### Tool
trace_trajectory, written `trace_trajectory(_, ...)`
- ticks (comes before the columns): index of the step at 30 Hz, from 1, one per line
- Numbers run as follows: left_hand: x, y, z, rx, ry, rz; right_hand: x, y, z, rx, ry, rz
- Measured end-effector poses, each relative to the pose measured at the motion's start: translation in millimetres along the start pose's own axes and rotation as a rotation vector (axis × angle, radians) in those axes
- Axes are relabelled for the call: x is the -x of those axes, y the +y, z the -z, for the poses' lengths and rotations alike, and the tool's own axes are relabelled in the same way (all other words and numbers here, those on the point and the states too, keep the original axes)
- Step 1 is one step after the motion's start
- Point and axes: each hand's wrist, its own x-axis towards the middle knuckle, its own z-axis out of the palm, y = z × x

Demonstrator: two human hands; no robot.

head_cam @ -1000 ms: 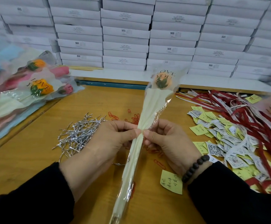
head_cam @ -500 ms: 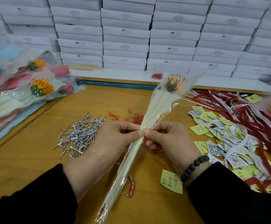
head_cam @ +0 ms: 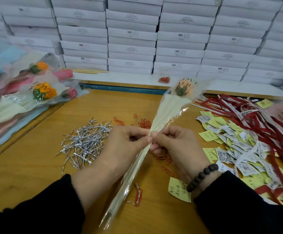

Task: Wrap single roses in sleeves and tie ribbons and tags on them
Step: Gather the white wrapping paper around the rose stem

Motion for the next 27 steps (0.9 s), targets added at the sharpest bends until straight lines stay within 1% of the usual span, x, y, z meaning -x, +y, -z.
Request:
trace_trajectory(5,-1,-3,-2,-0.103,-0.021,-0.017,0,-2,1,0.044,0.0,-0.031)
trace_trajectory(7,-1,-5,-4,-0.099,-0.018,-0.012,0,-3,1,0.056,-0.003,-0.041)
trace_trajectory(11,-5,-9,-3,0.039,0.045,0.059,-1,-5,2,0.057,0.004,-0.032)
trace_trajectory(14,-7,-11,1,0.096,0.044,0.131,-1,-4,2,0.057,0.003,-0.031)
trace_trajectory(16,-6,-11,3,0.152,0.008,0.177,-2,-3,3,0.049,-0.006,-0.032)
trace_trajectory(19,-4,-8,5,0.323,-0.101,0.259,-3,-3,4,0.016,-0.027,-0.022)
trace_trajectory(22,-5,-6,6,0.459,-0.152,0.33,-3,-4,5,-0.033,-0.045,-0.019)
trace_trajectory(24,-5,-6,6,0.492,-0.164,0.362,-4,-3,6,-0.07,-0.063,-0.041)
trace_trajectory(27,-6,-5,8,0.475,-0.204,0.394,-4,-3,7,-0.093,-0.09,-0.104)
